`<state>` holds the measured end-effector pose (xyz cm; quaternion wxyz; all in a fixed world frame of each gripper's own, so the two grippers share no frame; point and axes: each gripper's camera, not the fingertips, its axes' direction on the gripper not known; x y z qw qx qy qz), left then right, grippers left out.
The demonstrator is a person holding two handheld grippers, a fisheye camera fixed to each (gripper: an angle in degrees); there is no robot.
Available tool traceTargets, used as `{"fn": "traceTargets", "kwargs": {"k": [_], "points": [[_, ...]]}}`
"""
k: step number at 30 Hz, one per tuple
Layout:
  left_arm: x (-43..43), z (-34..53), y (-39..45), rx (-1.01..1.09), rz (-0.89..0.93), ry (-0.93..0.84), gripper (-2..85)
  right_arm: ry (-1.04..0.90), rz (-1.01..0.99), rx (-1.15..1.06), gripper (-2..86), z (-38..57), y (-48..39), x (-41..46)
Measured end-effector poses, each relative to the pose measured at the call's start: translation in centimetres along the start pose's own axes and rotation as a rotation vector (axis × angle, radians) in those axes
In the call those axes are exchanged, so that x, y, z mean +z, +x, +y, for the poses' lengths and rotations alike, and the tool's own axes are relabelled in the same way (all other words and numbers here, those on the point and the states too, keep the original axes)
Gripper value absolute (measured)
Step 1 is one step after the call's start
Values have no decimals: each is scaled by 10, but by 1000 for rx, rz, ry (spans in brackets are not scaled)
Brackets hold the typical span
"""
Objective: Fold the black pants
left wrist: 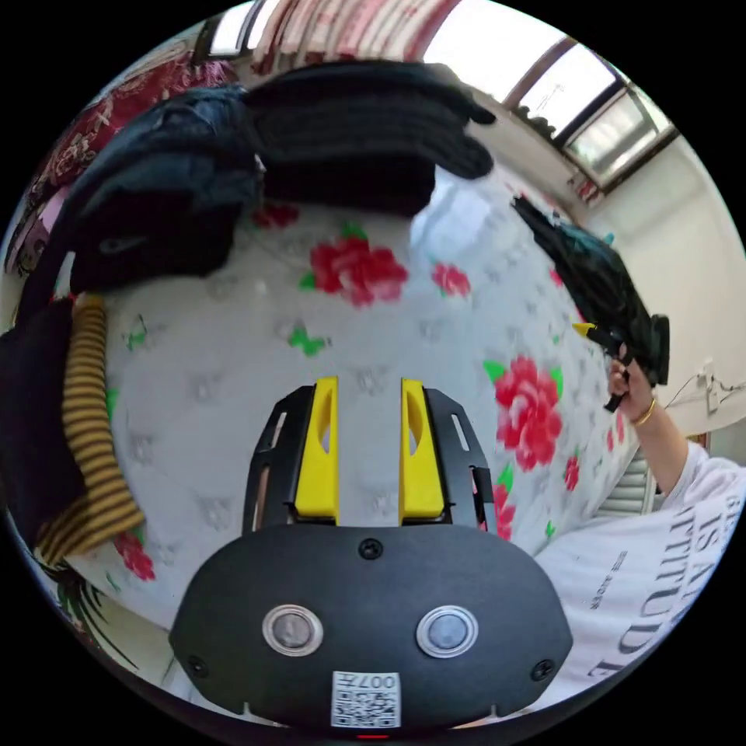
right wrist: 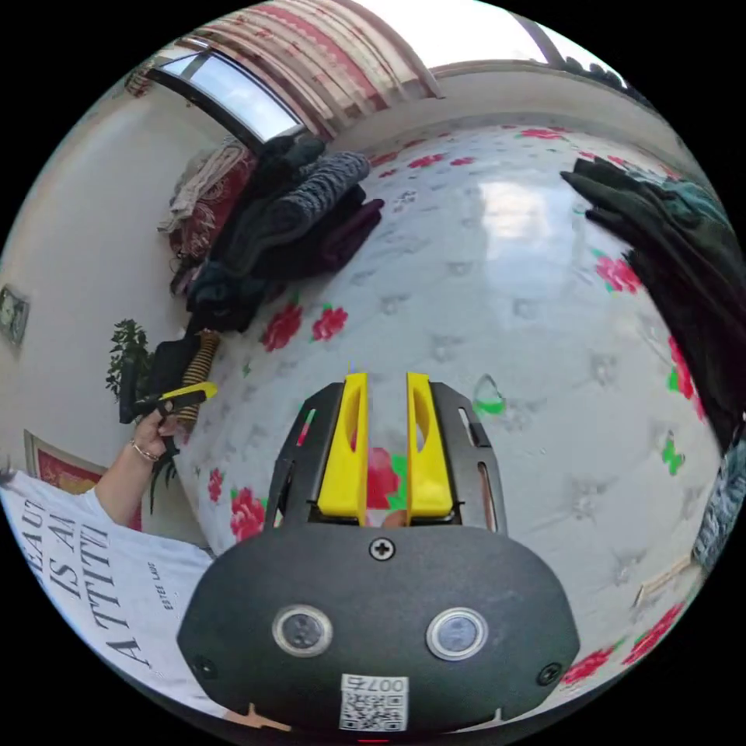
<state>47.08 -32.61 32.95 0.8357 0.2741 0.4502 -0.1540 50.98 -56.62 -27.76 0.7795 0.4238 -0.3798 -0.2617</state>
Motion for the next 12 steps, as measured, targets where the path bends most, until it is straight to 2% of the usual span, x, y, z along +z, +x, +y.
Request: {"fn": "traceTargets", "kwargs": {"k": [5, 12], "points": [[46, 92, 83, 31, -75, -112, 101, 2, 353, 185, 72, 88, 139, -97], [92, 101, 170, 99, -137, -233, 103, 299, 844, 430, 86, 101, 293, -323]]}}
